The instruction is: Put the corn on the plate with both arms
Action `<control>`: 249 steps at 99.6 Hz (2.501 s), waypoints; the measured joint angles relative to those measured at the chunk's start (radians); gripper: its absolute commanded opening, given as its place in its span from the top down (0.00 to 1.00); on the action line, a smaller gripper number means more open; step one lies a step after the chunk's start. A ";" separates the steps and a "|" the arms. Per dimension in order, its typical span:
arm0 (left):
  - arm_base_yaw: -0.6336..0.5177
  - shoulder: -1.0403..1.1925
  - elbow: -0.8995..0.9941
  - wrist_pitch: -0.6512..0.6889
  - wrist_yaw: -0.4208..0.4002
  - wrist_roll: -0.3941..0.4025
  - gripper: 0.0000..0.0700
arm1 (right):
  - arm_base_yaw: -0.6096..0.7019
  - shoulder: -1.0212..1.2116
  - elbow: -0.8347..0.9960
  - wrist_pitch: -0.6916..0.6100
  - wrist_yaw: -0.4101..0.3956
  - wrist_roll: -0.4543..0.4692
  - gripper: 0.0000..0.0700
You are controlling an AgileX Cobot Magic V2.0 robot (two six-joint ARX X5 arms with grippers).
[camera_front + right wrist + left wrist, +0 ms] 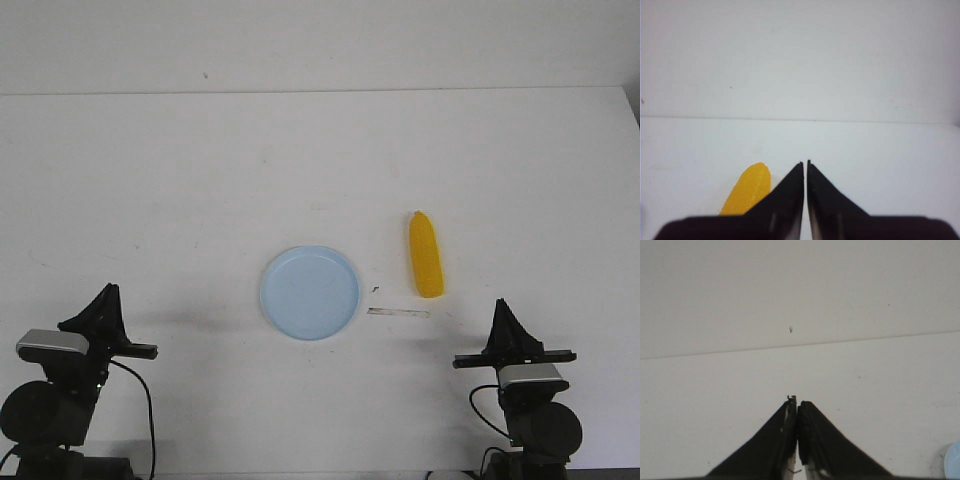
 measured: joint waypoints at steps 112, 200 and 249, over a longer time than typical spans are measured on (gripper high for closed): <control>0.000 -0.111 0.000 -0.001 0.000 0.000 1.00 | 0.000 0.002 0.000 0.174 0.020 0.098 0.94; 0.000 -0.111 0.000 -0.002 0.000 0.000 1.00 | 0.000 0.451 0.349 0.082 -0.206 0.046 0.94; 0.000 -0.111 0.000 -0.002 0.000 0.000 1.00 | 0.063 0.995 0.679 0.025 -0.279 0.105 0.94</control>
